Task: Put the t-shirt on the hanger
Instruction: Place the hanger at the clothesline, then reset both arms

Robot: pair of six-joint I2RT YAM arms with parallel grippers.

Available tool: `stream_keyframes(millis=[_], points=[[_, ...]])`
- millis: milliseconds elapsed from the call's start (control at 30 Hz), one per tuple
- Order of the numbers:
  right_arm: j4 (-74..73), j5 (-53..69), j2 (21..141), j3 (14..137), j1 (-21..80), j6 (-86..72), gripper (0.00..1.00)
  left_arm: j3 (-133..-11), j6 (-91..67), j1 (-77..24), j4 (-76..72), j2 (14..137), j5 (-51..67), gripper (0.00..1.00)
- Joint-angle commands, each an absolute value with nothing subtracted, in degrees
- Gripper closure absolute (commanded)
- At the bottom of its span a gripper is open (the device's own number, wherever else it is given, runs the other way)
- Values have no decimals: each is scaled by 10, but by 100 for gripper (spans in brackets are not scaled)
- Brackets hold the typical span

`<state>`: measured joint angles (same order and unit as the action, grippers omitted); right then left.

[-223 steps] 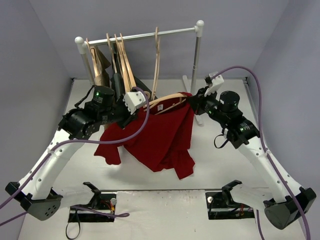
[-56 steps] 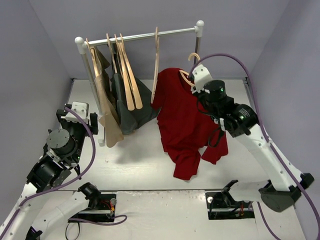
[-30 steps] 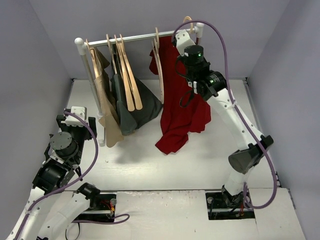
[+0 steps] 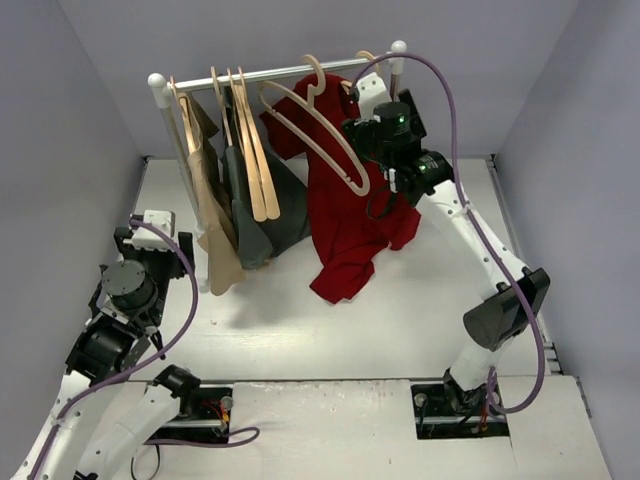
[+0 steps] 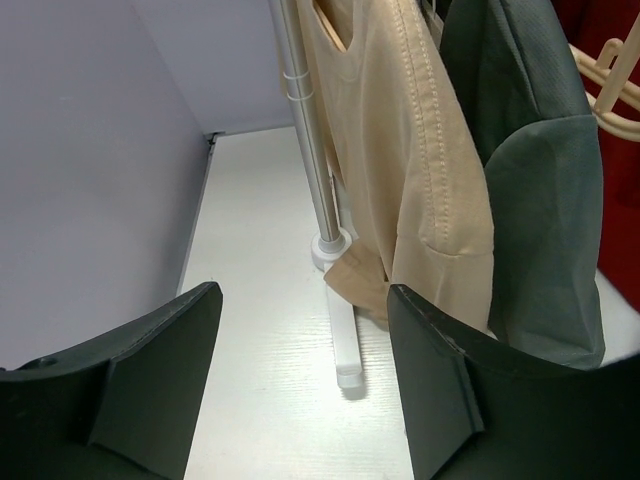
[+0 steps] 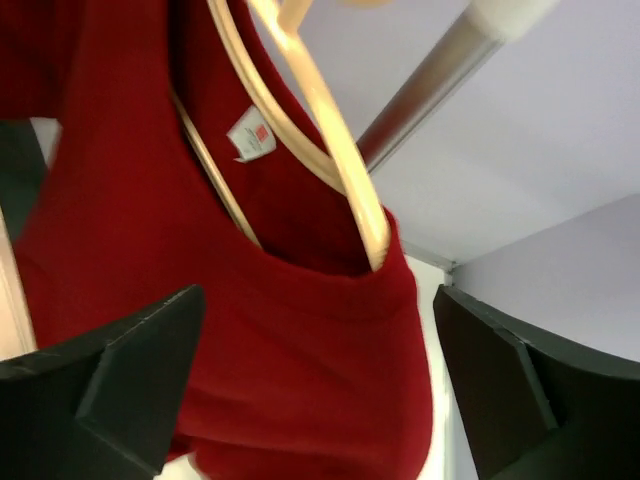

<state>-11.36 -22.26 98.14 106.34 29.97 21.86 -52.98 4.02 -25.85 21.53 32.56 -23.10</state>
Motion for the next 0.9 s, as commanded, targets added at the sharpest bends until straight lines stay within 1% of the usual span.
stream_keyframes(millis=[0,100,133,200,300,467,533,667,867], points=[[-70,-197,886,1073,296,197,0,-624,30,-255,237,373,-226,37],[-70,-182,844,1046,296,185,0,-691,27,-256,285,393,-229,35],[-70,-180,802,1026,296,166,0,-716,23,-255,321,402,-230,35],[-70,-189,760,993,296,140,0,-745,20,-256,353,408,-227,34],[-69,-204,656,891,296,98,0,-776,15,-255,394,402,-224,32],[-69,-265,492,728,295,12,0,-766,6,-256,428,359,-217,31],[-69,-291,422,641,296,-27,0,-756,-12,-256,447,334,-217,31],[-70,-336,329,570,296,-45,0,-729,-12,-256,476,302,-214,31],[-71,-351,256,515,296,-70,0,-667,-33,-256,500,248,-215,30]])
